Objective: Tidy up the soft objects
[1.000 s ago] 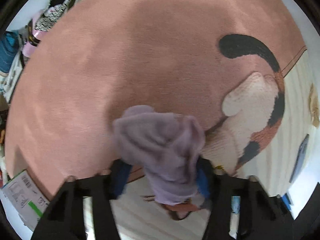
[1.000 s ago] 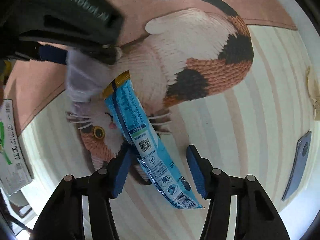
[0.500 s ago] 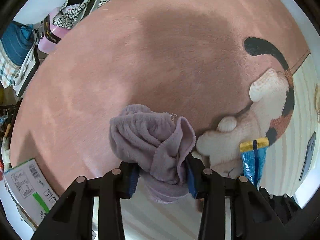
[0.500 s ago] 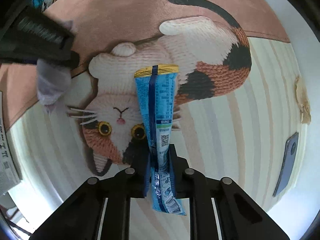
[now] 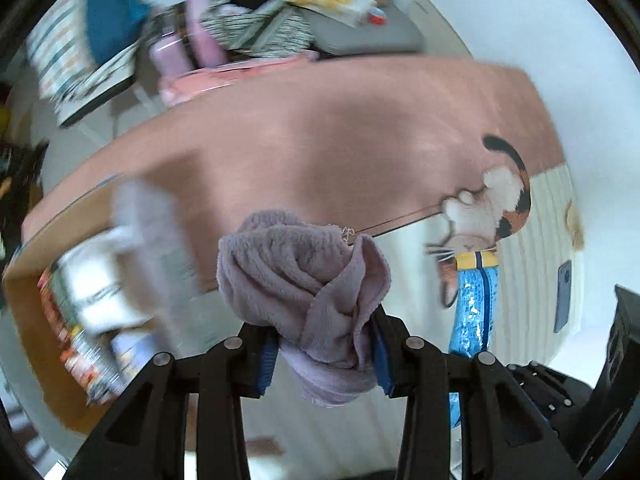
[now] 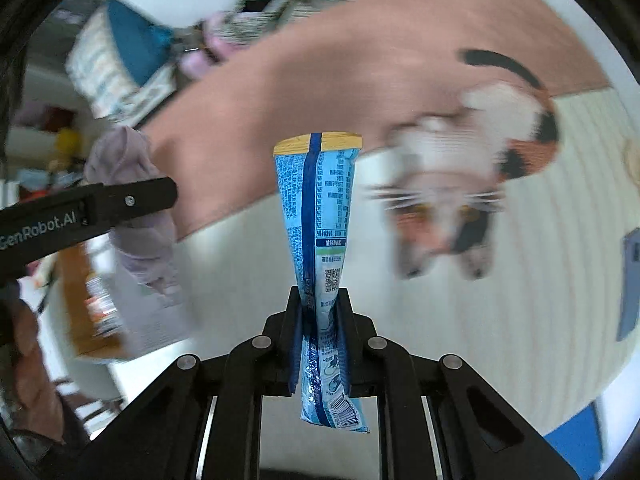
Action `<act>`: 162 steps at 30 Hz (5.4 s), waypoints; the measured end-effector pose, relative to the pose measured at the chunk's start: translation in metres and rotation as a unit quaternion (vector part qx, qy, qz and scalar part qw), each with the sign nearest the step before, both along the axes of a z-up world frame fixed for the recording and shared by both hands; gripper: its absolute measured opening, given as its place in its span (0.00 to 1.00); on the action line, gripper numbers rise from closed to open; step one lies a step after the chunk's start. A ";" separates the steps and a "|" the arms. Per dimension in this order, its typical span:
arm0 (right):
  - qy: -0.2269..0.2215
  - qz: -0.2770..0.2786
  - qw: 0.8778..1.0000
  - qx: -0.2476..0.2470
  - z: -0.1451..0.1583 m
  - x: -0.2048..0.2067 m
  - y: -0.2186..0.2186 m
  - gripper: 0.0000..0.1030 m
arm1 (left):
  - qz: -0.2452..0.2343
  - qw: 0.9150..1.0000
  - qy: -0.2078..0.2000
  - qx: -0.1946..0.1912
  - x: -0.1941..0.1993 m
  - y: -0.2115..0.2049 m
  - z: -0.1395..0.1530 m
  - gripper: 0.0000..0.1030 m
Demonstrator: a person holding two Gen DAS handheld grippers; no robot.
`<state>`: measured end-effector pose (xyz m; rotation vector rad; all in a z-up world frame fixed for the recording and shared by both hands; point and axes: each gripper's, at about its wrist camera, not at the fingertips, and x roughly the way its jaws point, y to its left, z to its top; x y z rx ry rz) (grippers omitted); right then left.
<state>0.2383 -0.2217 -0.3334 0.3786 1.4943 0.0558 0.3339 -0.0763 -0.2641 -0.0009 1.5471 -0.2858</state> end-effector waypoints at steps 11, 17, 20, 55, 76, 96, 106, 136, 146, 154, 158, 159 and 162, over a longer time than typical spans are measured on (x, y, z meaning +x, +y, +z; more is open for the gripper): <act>-0.021 0.069 0.995 0.075 0.058 0.036 0.200 0.15 | 0.117 0.991 0.064 -0.015 0.044 0.174 -0.018 0.35; -0.007 0.063 0.997 0.044 0.023 0.058 0.237 0.15 | 0.124 0.986 0.100 -0.042 0.065 0.179 -0.053 0.35; 0.003 0.062 0.998 0.020 0.005 0.068 0.237 0.15 | 0.113 0.986 0.118 -0.033 0.067 0.180 -0.069 0.37; -0.050 0.137 0.982 -0.120 0.053 0.021 0.250 1.00 | 0.184 0.973 -0.102 0.091 -0.084 0.277 0.014 0.97; -0.165 0.141 0.966 -0.142 0.175 -0.045 0.240 1.00 | 0.192 0.955 -0.208 0.092 -0.172 0.257 0.131 0.97; -0.281 0.143 0.938 -0.142 0.330 -0.158 0.219 1.00 | 0.200 0.937 -0.279 0.073 -0.261 0.247 0.233 0.97; -0.283 0.128 0.938 -0.154 0.330 -0.160 0.211 1.00 | 0.208 0.933 -0.283 0.082 -0.266 0.247 0.227 0.98; -0.272 0.131 0.937 -0.174 0.309 -0.161 0.215 1.00 | 0.219 0.936 -0.263 0.082 -0.268 0.257 0.206 0.99; -0.274 0.130 0.936 -0.178 0.313 -0.163 0.216 1.00 | 0.220 0.936 -0.263 0.079 -0.270 0.255 0.212 0.99; -0.274 0.130 0.936 -0.179 0.314 -0.163 0.217 1.00 | 0.220 0.936 -0.264 0.081 -0.270 0.256 0.213 0.99; -0.274 0.131 0.936 -0.179 0.314 -0.163 0.217 1.00 | 0.222 0.934 -0.267 0.083 -0.271 0.255 0.217 0.99; -0.274 0.132 0.936 -0.180 0.315 -0.164 0.218 1.00 | 0.222 0.934 -0.268 0.083 -0.271 0.255 0.218 0.99; -0.275 0.133 0.935 -0.181 0.316 -0.164 0.220 1.00 | 0.222 0.934 -0.267 0.083 -0.272 0.255 0.217 1.00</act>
